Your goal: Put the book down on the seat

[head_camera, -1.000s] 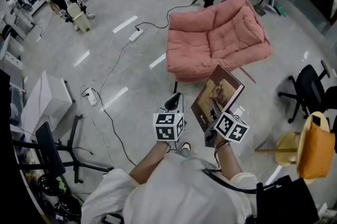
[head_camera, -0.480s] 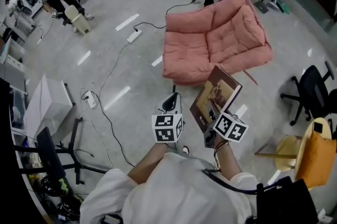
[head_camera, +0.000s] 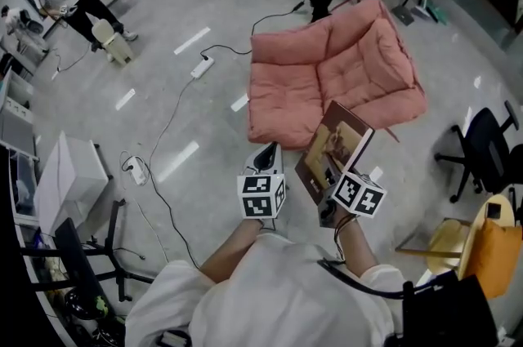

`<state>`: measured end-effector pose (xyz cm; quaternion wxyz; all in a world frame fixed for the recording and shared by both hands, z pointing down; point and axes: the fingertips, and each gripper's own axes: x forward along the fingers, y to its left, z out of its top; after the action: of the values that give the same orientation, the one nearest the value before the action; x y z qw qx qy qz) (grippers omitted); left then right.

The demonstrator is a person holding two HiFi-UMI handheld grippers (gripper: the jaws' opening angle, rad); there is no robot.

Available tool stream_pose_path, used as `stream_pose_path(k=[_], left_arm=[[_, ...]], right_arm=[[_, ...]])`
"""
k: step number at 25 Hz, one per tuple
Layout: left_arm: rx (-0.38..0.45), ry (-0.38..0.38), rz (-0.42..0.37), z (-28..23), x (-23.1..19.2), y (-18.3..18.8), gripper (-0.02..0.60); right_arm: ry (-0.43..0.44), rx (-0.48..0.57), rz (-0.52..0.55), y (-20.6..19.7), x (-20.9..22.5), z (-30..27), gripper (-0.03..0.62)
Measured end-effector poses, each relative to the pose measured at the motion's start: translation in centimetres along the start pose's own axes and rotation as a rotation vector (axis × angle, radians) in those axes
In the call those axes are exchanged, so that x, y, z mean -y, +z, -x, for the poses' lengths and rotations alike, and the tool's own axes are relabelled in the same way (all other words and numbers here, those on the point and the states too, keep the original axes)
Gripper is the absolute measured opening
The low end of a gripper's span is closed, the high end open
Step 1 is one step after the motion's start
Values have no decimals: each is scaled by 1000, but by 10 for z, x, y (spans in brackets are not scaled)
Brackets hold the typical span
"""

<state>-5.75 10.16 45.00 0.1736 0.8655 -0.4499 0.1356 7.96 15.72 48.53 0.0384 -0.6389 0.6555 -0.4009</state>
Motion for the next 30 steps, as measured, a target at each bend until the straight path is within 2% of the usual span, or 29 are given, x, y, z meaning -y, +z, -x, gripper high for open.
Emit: stream_pose_path(k=[11,16,25,30], left_arm=[[2,-25,10,-93,-38,56,9],[-16,-17,27,-127,-56,65,9],[-12,0,114,-184,-102,86,9],[-35,0,132,-206,-114,88,9]], right_arm=[[-22,-9,12,66,-2,-86,153],[-37,-33,21,86,-1,-117,153],[-36,-82,75,121,-15,-182,153],[-60,-108,59,127,-8,-197,153]])
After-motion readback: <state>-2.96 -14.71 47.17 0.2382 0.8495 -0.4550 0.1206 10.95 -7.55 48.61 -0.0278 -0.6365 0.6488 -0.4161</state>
